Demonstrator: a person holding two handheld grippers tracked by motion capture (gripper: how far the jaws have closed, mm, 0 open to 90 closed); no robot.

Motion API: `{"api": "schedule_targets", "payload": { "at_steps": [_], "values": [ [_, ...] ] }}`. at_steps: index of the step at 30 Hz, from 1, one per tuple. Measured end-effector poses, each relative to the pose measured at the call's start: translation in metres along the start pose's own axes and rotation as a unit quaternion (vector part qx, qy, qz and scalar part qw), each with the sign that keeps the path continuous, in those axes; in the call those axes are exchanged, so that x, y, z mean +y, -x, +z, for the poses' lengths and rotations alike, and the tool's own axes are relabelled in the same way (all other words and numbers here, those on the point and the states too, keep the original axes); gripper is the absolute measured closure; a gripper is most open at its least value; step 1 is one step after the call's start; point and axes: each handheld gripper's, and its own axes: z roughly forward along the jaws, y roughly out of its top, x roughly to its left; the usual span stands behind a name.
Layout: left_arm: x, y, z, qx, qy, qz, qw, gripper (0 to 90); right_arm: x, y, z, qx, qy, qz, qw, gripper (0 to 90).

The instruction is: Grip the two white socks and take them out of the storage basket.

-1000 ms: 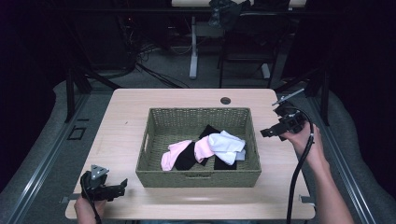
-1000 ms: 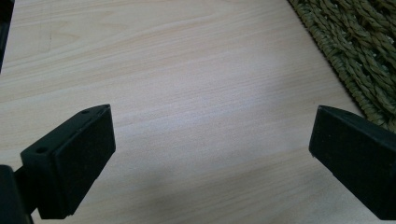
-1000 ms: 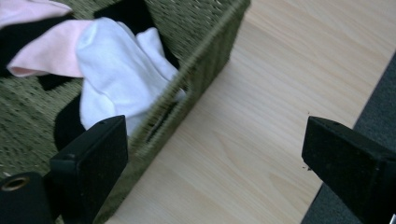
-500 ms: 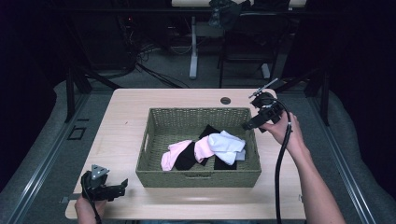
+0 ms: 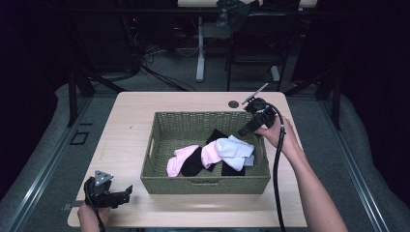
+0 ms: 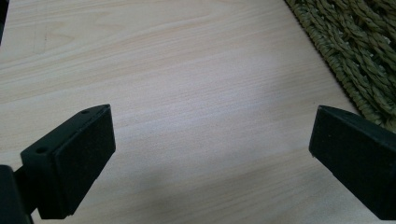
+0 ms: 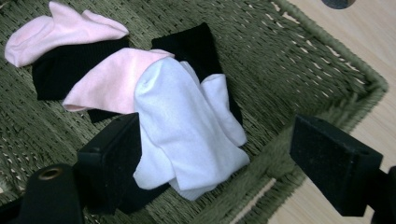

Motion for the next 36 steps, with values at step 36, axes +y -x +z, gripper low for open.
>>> {"api": "schedule_targets", "payload": {
  "at_steps": [36],
  "values": [
    [0.0, 0.001, 0.0, -0.003, 0.003, 0.006, 1.0, 0.3, 0.01, -0.032, 0.087, -0.015, -0.15, -0.023, 0.9883, 26.6]
  ]
}}
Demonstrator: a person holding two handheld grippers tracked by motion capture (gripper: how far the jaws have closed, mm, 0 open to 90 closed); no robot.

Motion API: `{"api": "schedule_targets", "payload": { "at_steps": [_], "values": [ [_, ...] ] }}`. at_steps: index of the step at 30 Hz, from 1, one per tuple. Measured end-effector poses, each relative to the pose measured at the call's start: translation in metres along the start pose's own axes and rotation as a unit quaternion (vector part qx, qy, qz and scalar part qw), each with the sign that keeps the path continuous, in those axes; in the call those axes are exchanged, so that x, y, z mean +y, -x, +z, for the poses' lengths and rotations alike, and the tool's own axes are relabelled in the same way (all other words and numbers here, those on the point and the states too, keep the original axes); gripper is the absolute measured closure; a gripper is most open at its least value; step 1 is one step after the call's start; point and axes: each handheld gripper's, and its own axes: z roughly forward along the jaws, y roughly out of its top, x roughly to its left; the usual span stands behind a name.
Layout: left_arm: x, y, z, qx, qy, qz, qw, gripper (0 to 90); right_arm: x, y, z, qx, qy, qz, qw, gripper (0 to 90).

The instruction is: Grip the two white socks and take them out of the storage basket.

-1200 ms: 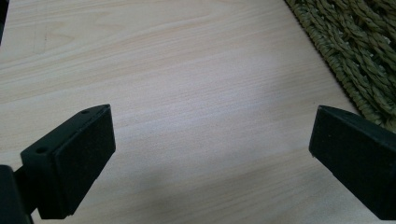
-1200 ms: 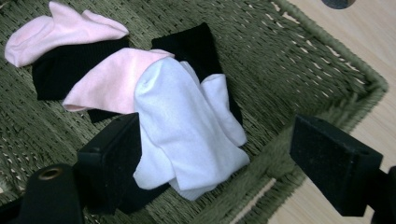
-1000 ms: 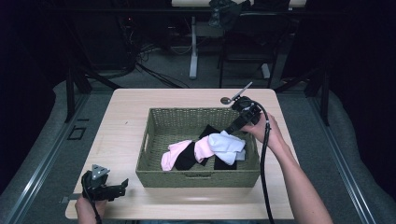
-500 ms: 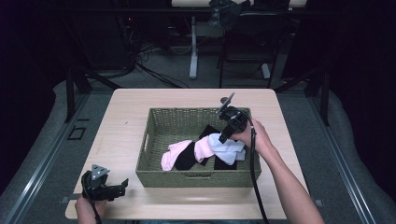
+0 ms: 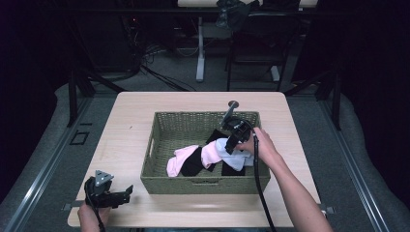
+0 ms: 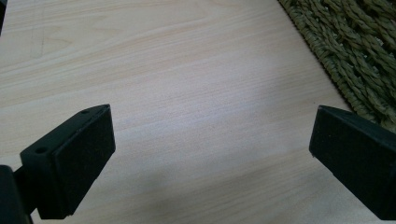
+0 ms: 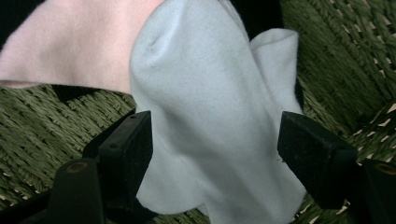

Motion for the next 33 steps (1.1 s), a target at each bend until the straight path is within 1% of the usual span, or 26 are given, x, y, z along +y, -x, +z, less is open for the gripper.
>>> {"api": "schedule_targets", "payload": {
  "at_steps": [3, 4, 5, 7, 8, 9, 10, 11, 12, 13, 15, 17, 18, 19, 20, 22, 23, 25, 27, 33],
  "values": [
    [0.0, 0.0, 0.0, 0.0, 0.0, -0.001, 1.0, 0.3, 0.002, -0.001, 0.004, -0.008, -0.007, 0.002, 0.9999, 32.9],
    [0.0, 0.0, 0.0, 0.0, 0.001, -0.001, 1.0, 0.3, 0.002, -0.001, 0.006, -0.009, -0.007, 0.006, 0.9999, 36.6],
    [0.0, 0.0, 0.0, 0.0, 0.0, -0.001, 1.0, 0.3, 0.003, -0.001, 0.007, -0.015, -0.008, 0.001, 0.9998, 41.4],
    [0.0, 0.0, 0.0, 0.001, -0.002, -0.001, 1.0, 0.3, 0.003, -0.001, 0.008, -0.015, -0.013, 0.008, 0.9998, 47.6],
    [0.0, 0.0, 0.0, 0.001, -0.002, -0.001, 1.0, 0.3, 0.003, -0.001, 0.008, -0.016, -0.015, 0.008, 0.9997, 51.4],
    [0.0, 0.0, 0.0, 0.002, -0.001, -0.002, 1.0, 0.3, 0.003, -0.001, 0.008, -0.015, -0.014, 0.008, 0.9998, 55.0],
    [0.0, 0.0, 0.0, 0.001, -0.002, -0.002, 1.0, 0.3, 0.004, 0.0, 0.007, -0.014, -0.024, 0.005, 0.9996, 59.4],
    [0.0, 0.0, 0.0, 0.001, -0.002, -0.002, 1.0, 0.3, 0.003, 0.0, 0.009, -0.01, -0.016, 0.011, 0.9998, 64.3],
    [0.0, 0.0, 0.0, 0.002, -0.001, -0.003, 1.0, 0.3, 0.002, 0.001, 0.009, -0.007, -0.015, 0.013, 0.9998, 67.7],
    [0.0, 0.0, 0.0, 0.001, 0.0, -0.003, 1.0, 0.3, 0.002, 0.004, 0.009, -0.003, -0.02, 0.015, 0.9997, 71.7],
    [0.0, 0.0, 0.0, 0.001, 0.0, -0.003, 1.0, 0.3, 0.002, 0.006, 0.007, 0.004, -0.014, 0.019, 0.9997, 76.1],
    [0.0, -0.001, 0.0, 0.001, -0.002, -0.002, 1.0, 0.3, 0.001, 0.007, 0.004, 0.007, -0.008, 0.023, 0.9997, 77.5],
    [0.0, -0.001, 0.0, 0.001, -0.001, -0.002, 1.0, 0.3, -0.001, 0.006, 0.004, 0.008, 0.009, 0.033, 0.9994, 77.9],
    [0.0, -0.001, 0.0, 0.001, -0.001, -0.002, 1.0, 0.3, 0.0, 0.007, 0.0, 0.006, -0.001, 0.023, 0.9997, 78.0],
    [0.0, 0.0, 0.0, 0.001, -0.002, -0.002, 1.0, 0.3, 0.001, 0.007, -0.004, 0.004, -0.002, 0.017, 0.9998, 78.2],
    [0.0, 0.0, 0.0, 0.001, -0.002, -0.003, 1.0, 0.3, 0.001, 0.007, -0.01, 0.005, 0.002, 0.016, 0.9999, 78.3],
    [0.0, 0.0, 0.0, 0.001, -0.002, -0.003, 1.0, 0.3, 0.0, 0.006, -0.013, 0.008, 0.011, 0.017, 0.9998, 78.3],
    [0.0, 0.0, 0.0, 0.001, -0.001, -0.002, 1.0, 0.3, 0.0, 0.006, -0.019, 0.011, 0.016, 0.017, 0.9997, 78.3],
    [0.0, 0.0, 0.0, 0.001, -0.002, -0.001, 1.0, 0.3, 0.0, 0.005, -0.024, 0.007, 0.02, 0.014, 0.9997, 78.3],
    [0.0, 0.0, 0.0, 0.001, -0.001, -0.002, 1.0, 0.3, 0.002, 0.004, -0.04, 0.01, 0.032, 0.014, 0.9993, 78.3]
  ]
}}
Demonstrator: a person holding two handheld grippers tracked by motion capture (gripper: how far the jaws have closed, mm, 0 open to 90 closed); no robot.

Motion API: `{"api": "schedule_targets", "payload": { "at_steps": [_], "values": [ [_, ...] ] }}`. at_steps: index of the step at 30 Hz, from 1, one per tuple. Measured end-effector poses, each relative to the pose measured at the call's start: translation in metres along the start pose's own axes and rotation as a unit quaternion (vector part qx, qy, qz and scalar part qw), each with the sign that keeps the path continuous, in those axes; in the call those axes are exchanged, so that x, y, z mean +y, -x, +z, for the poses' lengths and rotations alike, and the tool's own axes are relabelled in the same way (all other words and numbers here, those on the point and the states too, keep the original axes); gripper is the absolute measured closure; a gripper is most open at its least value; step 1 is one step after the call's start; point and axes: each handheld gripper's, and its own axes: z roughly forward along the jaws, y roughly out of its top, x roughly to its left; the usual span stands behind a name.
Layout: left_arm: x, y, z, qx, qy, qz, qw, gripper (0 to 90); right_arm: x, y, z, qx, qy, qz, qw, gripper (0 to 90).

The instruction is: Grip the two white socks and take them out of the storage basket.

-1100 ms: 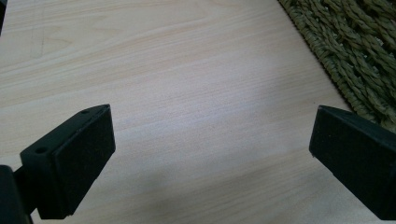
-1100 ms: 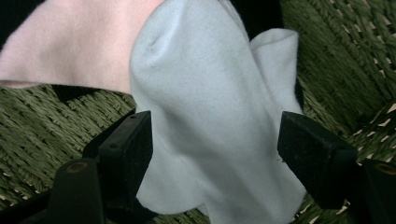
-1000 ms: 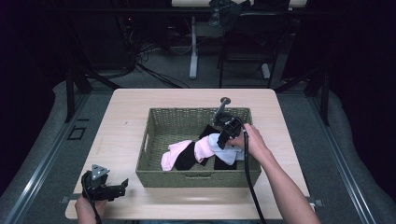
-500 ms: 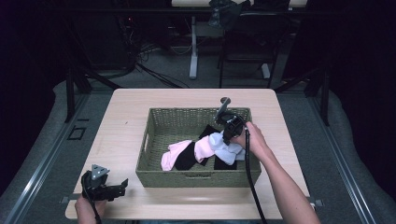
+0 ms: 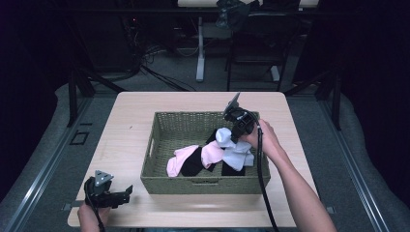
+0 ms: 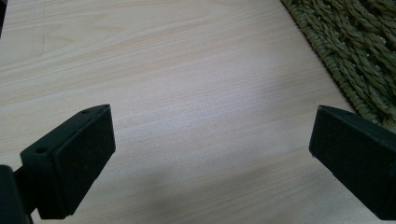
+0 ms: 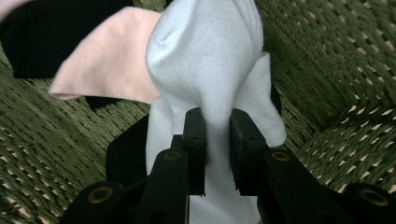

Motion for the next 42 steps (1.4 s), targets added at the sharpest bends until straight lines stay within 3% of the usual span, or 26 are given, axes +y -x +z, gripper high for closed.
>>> {"api": "schedule_targets", "payload": {
  "at_steps": [18, 42],
  "values": [
    [-0.001, -0.001, -0.001, 0.002, 0.002, -0.002, 1.0, 0.3, 0.001, 0.005, -0.028, 0.015, 0.029, 0.003, 0.9995, 78.6],
    [-0.001, -0.001, -0.002, 0.002, 0.003, -0.006, 1.0, 0.3, 0.01, 0.0, -0.067, 0.008, 0.057, -0.005, 0.9983, 78.6]
  ]
}}
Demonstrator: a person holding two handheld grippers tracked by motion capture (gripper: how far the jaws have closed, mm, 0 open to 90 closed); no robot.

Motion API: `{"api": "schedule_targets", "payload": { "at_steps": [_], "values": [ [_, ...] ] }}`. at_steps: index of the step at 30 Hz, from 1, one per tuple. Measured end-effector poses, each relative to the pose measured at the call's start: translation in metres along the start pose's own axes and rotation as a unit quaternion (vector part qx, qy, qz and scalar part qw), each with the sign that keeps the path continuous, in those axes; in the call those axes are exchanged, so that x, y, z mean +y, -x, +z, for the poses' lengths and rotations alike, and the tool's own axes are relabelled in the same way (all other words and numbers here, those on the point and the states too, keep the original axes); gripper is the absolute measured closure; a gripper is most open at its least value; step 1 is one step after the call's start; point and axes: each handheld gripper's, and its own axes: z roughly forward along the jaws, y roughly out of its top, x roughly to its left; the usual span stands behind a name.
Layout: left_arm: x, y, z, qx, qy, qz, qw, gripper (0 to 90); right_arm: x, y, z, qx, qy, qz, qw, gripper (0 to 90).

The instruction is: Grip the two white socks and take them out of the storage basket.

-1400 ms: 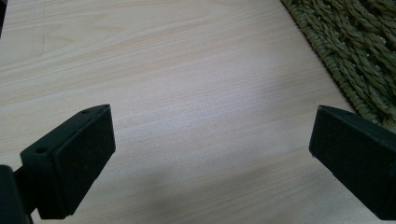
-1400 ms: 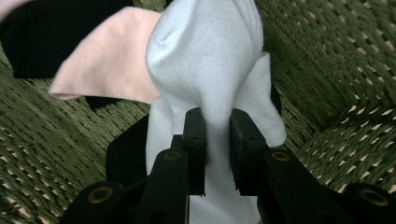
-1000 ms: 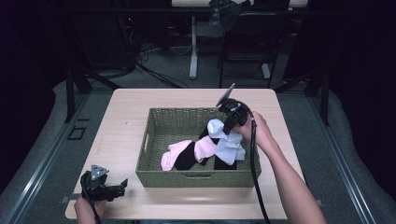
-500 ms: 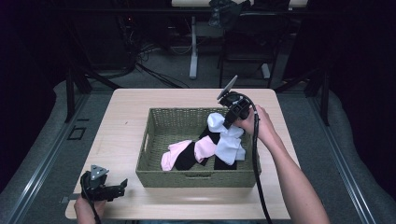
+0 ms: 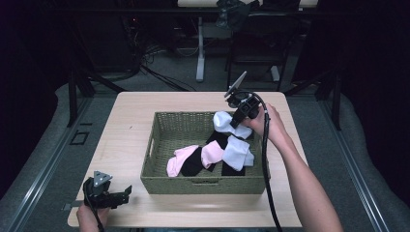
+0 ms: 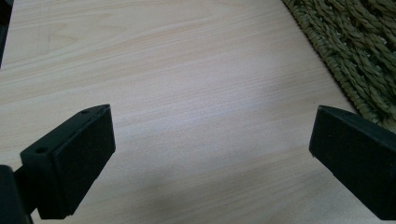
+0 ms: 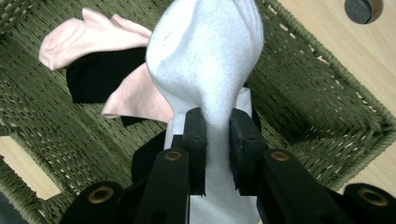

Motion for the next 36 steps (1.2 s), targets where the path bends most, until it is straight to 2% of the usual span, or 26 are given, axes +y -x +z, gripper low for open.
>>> {"api": "schedule_targets", "payload": {
  "at_steps": [11, 18, 23, 26, 32, 36],
  "values": [
    [0.0, 0.0, -0.001, 0.001, 0.001, 0.002, 1.0, 0.3, -0.001, 0.004, -0.026, -0.009, 0.023, 0.003, 0.9997, 78.7],
    [0.0, 0.0, -0.001, 0.0, 0.001, 0.001, 1.0, 0.2, -0.008, 0.01, -0.044, -0.017, 0.033, 0.01, 0.9993, 78.6],
    [0.0, 0.0, -0.001, 0.001, 0.001, 0.001, 1.0, 0.2, -0.017, 0.02, -0.053, -0.028, 0.034, 0.021, 0.9988, 78.7],
    [0.0, 0.0, 0.0, 0.0, 0.002, -0.001, 1.0, 0.2, -0.024, 0.028, -0.058, -0.032, 0.043, 0.032, 0.998, 78.7],
    [0.0, 0.001, 0.0, 0.0, 0.002, -0.001, 1.0, 0.2, -0.041, 0.046, -0.067, -0.047, 0.038, 0.05, 0.9969, 78.7],
    [0.0, 0.0, 0.0, 0.0, 0.002, 0.0, 1.0, 0.2, -0.054, 0.059, -0.069, -0.051, 0.042, 0.07, 0.9954, 78.7]
  ]
}}
